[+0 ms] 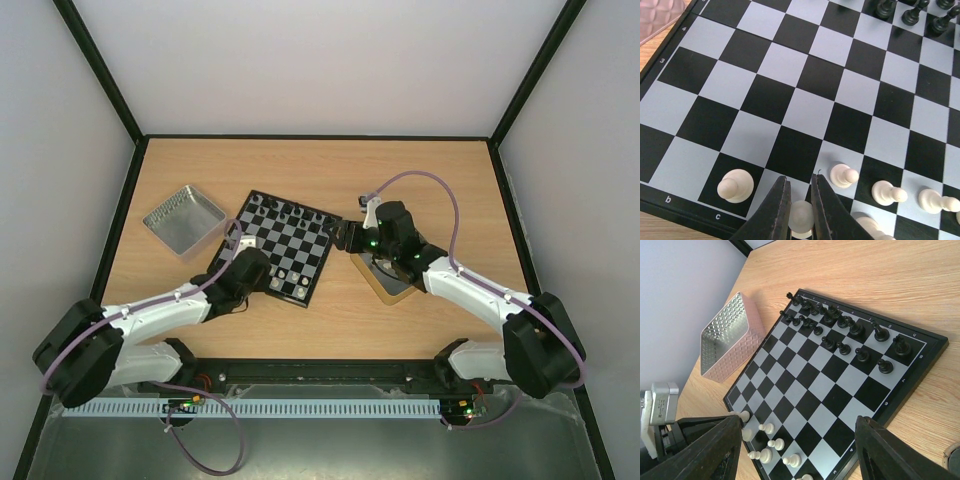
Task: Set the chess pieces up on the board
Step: Place the chess piece on the chessboard.
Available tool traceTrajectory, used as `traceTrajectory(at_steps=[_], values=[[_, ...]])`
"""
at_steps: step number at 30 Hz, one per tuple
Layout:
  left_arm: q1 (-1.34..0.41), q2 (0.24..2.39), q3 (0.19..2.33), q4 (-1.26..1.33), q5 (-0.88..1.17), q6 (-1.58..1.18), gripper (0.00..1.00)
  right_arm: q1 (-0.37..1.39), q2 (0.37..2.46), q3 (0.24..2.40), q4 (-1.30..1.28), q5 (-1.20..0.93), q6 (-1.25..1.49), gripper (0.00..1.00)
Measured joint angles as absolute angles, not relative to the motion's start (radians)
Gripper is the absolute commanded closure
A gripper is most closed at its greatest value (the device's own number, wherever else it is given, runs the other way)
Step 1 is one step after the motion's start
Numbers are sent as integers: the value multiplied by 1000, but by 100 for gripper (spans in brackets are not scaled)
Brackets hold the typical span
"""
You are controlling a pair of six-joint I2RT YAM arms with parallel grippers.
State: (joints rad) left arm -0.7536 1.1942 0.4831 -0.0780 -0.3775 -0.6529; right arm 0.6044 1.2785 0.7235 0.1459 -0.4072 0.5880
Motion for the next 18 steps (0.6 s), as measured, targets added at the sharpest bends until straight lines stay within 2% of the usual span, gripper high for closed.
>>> traceTrajectory(at_steps=[18], values=[[-759,1226,453,-34,-439,-654,91,604,1290,723,146,-406,588,39]])
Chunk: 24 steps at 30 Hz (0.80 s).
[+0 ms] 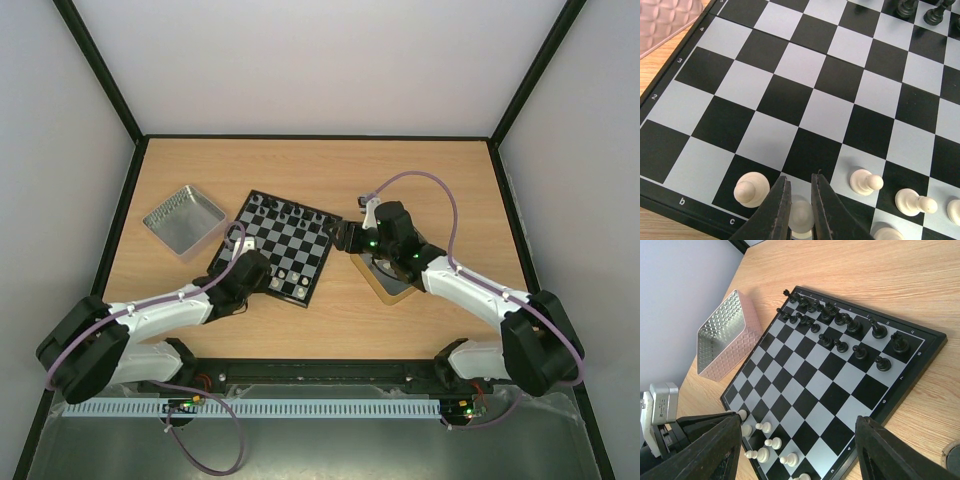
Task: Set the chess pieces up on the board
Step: Place the chess piece on the chessboard.
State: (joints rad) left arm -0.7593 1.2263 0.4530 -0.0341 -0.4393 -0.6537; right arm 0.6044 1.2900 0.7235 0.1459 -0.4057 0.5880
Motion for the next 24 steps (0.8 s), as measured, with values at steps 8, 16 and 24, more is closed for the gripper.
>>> traceTrajectory(at_steps=[8,16,24], values=[[-759,1232,451,-22,-457,-651,88,604,1291,723,146,-405,588,39],[-761,1232,445,-10,-462,-636,78,604,1291,723,146,-406,588,39],[-764,1218,445,-13,-459,-634,72,604,1290,723,146,-408,590,39]])
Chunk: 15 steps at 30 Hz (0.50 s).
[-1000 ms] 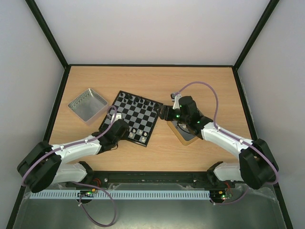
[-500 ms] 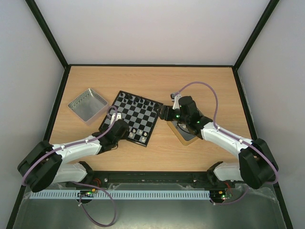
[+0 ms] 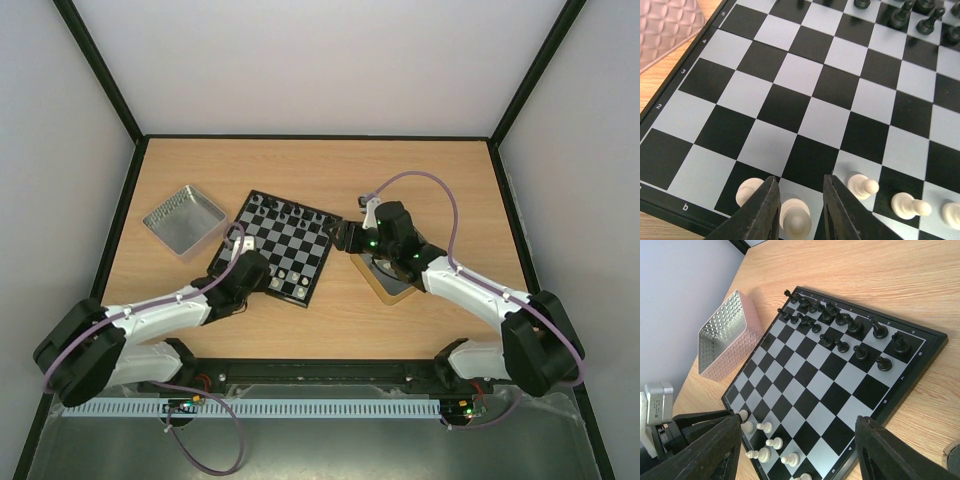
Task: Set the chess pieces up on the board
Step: Place the chess piece on the chessboard, then pick up the chess piece from the storage box.
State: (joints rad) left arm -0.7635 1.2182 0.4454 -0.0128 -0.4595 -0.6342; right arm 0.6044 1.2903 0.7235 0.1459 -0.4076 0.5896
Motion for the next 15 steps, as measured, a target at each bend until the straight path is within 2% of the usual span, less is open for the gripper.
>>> traceTrajectory(at_steps=[8,15], values=[[-764,1116,479,-67,-457,-634,63,604,1226,723,123,-327,607,38],[-750,993,586,-89,-455,-581,57,601,1141,753,-35,-38,654,38]])
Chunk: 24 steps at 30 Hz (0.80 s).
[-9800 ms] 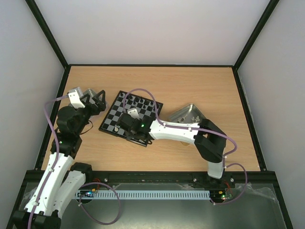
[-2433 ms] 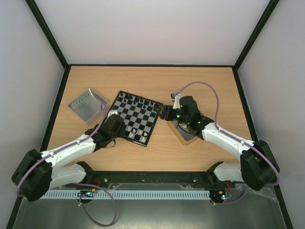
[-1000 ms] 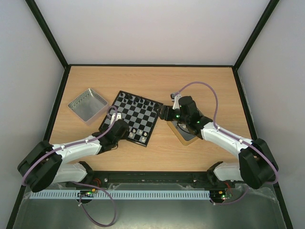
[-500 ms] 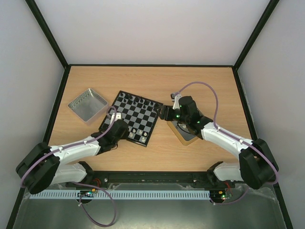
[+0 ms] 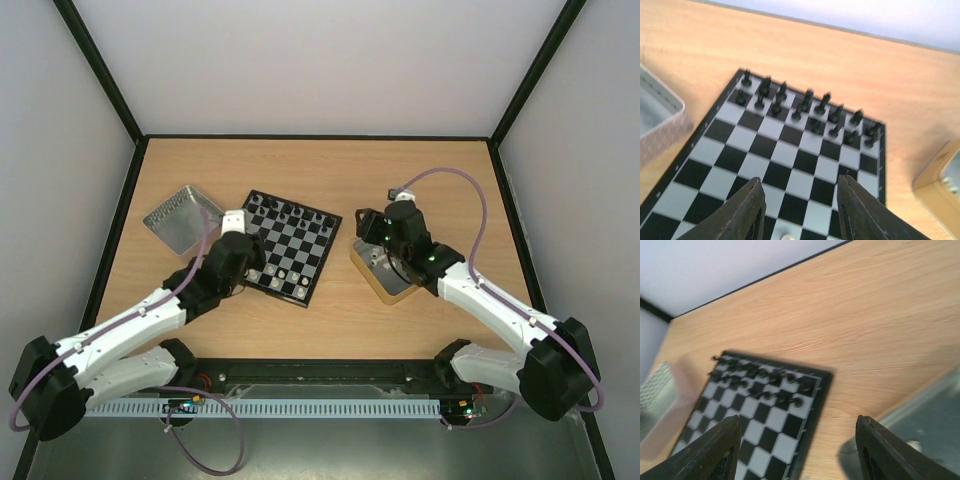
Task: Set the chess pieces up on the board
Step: Pick up the chess piece from the storage box.
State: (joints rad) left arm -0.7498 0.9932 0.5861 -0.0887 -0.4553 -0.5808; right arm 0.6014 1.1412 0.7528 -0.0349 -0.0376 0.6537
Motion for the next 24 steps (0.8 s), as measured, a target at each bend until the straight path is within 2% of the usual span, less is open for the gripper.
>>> traceTrajectory(at_steps=[5,10,16,24], values=[[-703,925,710,-124,-398,-524,49,554,1166,810,-188,91,694,38],[-688,853,788,-123,-361,-455,44,468,1206,805,-271,99,720,39],[-678,838,788,-125,-319,-409,39,424,1299,780,-315,68,748,48],[-675,839,770,-127,-279,-376,33,413,1413,769,-364,130,779,61]])
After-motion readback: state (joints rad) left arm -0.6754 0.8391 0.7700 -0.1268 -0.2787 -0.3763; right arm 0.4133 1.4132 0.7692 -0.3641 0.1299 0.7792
